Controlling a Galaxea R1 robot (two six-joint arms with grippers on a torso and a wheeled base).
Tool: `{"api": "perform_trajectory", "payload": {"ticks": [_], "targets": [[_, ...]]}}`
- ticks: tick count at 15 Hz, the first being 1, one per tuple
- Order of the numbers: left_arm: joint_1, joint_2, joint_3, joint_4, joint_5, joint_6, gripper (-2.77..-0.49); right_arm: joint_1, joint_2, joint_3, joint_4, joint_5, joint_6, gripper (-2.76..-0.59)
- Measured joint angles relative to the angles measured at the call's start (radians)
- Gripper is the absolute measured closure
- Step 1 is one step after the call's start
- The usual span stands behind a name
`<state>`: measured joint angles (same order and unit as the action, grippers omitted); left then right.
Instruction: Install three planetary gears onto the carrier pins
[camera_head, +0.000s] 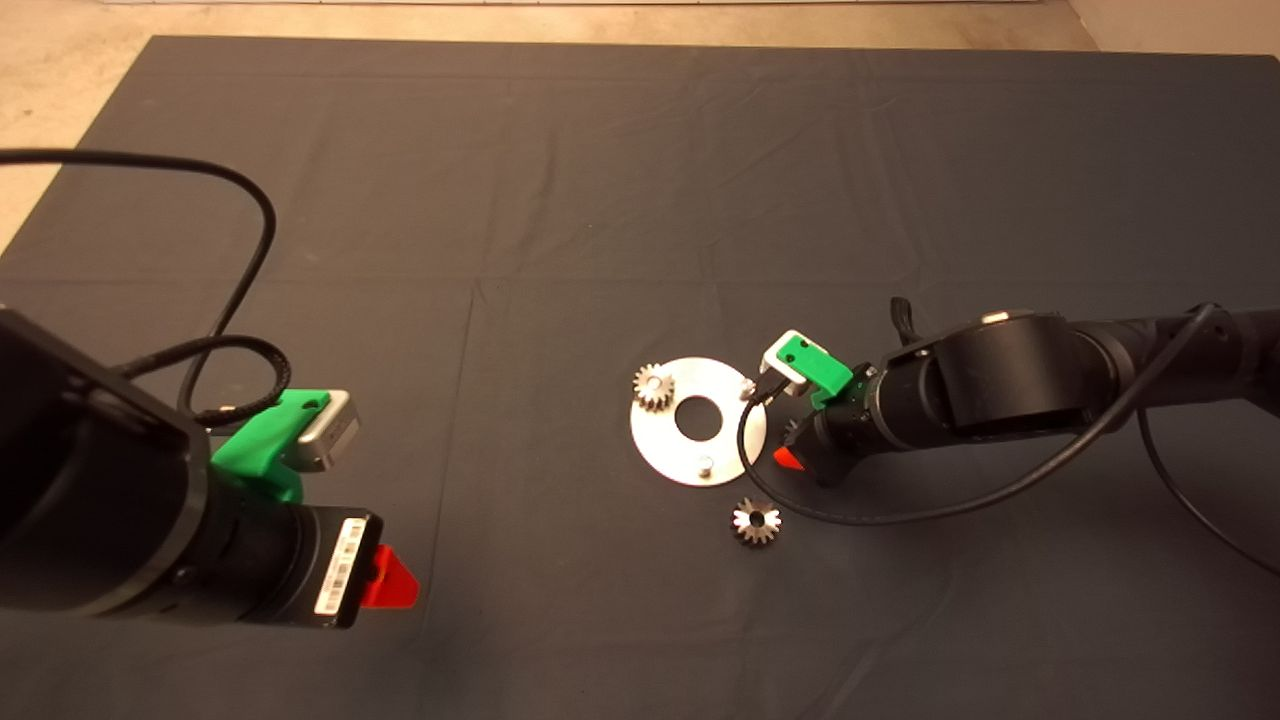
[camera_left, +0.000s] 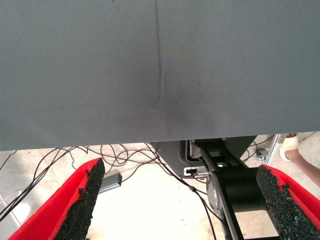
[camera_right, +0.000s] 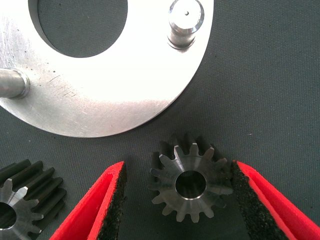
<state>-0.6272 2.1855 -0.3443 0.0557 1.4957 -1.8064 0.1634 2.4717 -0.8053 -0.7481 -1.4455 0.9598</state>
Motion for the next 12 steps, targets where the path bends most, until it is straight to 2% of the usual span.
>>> {"api": "perform_trajectory", "payload": {"ticks": [2, 6, 8, 9, 12], "targets": [[0.0, 0.0, 0.0, -0.001, 0.0, 0.0, -2.17, -0.003, 0.0, 0.0, -0.002, -0.001, 0.0, -1.52], [0.0, 0.0, 0.0, -0.003, 0.0, 0.0, -2.17, -0.022, -0.001, 0.0, -0.015, -0.013, 0.0, -1.52], [0.0, 0.0, 0.0, -0.003, 0.0, 0.0, -2.17, -0.022, -0.001, 0.0, -0.02, -0.014, 0.0, -1.48], [0.0, 0.0, 0.0, -0.003, 0.0, 0.0, -2.17, -0.022, -0.003, 0.0, -0.025, -0.014, 0.0, -1.38], [0.0, 0.0, 0.0, -0.004, 0.0, 0.0, -2.17, -0.022, -0.004, 0.0, -0.026, -0.014, 0.0, -1.36]]}}
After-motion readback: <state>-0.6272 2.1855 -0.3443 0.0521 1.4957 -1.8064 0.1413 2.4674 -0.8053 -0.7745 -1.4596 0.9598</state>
